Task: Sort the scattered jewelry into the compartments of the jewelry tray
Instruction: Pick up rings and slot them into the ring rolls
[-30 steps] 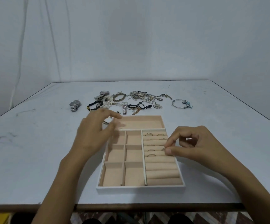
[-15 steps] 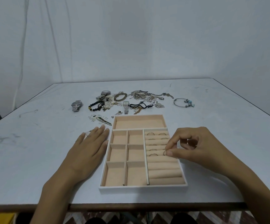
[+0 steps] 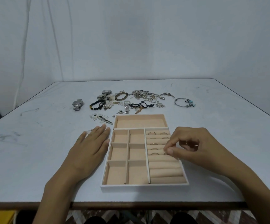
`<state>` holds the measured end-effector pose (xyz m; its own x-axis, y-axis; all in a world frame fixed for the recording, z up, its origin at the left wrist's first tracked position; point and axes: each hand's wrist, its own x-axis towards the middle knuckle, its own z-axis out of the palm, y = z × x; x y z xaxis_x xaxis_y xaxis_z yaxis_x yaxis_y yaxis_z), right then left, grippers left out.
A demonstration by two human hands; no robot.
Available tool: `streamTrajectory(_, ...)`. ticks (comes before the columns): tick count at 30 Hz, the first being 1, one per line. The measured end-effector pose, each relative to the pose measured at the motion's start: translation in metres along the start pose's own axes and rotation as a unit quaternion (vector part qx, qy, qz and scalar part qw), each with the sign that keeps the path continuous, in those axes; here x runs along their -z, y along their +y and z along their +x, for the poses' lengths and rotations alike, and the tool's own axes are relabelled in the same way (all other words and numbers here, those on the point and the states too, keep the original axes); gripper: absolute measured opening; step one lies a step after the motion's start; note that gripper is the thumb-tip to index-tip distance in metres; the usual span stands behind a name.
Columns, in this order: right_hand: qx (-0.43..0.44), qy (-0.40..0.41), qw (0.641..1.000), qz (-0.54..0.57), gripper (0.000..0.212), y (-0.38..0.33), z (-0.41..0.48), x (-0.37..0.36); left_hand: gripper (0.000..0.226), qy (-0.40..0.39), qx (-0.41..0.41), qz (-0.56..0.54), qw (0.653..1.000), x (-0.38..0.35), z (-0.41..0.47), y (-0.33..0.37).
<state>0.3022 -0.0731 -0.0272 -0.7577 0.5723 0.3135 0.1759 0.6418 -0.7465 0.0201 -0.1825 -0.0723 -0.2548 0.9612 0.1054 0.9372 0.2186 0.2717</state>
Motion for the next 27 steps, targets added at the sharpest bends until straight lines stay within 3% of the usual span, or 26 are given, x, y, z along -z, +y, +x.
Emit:
streamTrajectory(6,0.043,0.004,0.999,-0.016,0.006,0.002,0.0,0.001,0.093,0.003,-0.001,-0.002,1.0,0.0,0.0,0.0)
streamTrajectory(27,0.047,-0.003,0.998,-0.041,0.005,0.012,0.002,-0.002,0.092,0.004,0.001,-0.004,1.0,0.0,0.0,-0.001)
